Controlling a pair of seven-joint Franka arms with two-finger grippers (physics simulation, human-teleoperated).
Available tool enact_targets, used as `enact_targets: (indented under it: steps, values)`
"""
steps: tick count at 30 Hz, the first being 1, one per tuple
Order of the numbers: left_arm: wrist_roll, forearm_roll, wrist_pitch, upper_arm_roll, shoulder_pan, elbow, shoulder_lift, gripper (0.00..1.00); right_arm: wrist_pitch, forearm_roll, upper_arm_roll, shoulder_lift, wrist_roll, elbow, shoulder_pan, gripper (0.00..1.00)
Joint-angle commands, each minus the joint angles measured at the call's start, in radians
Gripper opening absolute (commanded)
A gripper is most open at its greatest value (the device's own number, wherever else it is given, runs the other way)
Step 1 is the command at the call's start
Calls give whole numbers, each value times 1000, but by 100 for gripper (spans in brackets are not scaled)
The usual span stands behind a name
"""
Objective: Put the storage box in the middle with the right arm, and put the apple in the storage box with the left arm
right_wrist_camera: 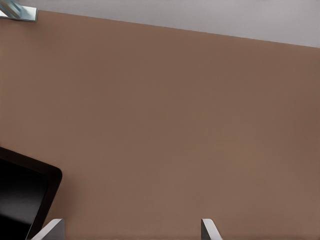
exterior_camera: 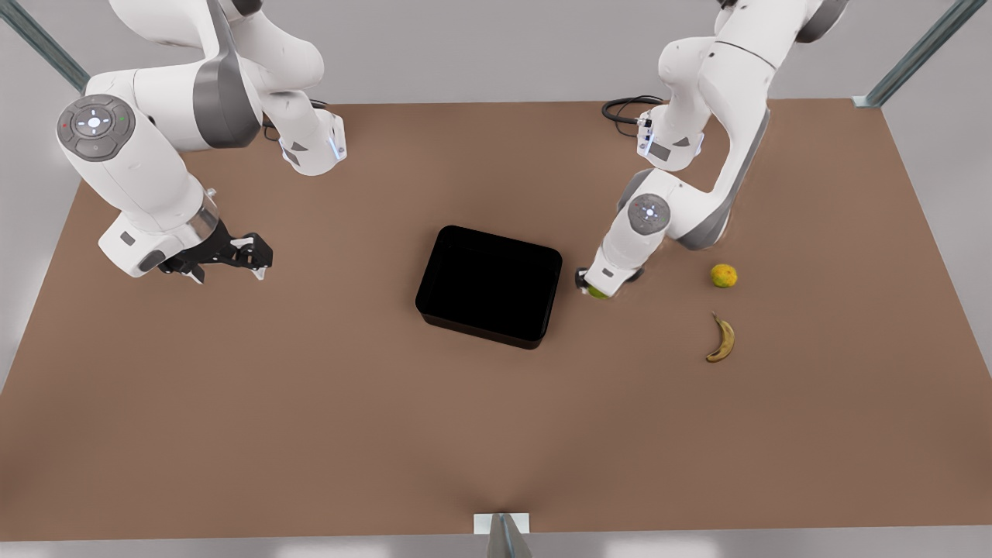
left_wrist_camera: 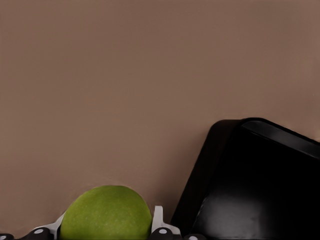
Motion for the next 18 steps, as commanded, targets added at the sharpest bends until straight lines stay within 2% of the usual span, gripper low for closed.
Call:
enact_targets:
  steps: [1, 2, 3, 5, 7, 8, 9, 15, 18]
  values:
    - [-28, -43, 0, 3, -22, 11, 5, 71, 0, 0, 0, 0, 0, 0, 0, 100]
    - [-117, -43, -3, 9, -93, 53, 21, 71, 0, 0, 0, 0, 0, 0, 0, 100]
    - [-203, -43, -8, 60, -202, 106, 54, 71, 0, 0, 0, 0, 0, 0, 0, 100]
    - [-267, -116, -52, 411, -581, 281, 133, 71, 0, 0, 0, 0, 0, 0, 0, 100]
    - [-297, -225, -105, 635, -823, 418, 216, 71, 0, -8, 0, 0, 0, 0, 0, 100]
    - [-309, -271, -106, 704, -903, 452, 250, 90, 0, -8, 2, 0, 0, 0, 0, 100]
    - [-309, -299, -108, 736, -935, 467, 259, 100, 0, -8, 0, 0, 0, 0, 0, 100]
    - [-307, -293, -111, 733, -924, 452, 238, 100, 0, -9, 0, 0, 0, 0, 0, 100]
    - [-185, -288, -322, 732, -770, 453, 88, 100, 0, -11, 0, 0, 0, 0, 0, 100]
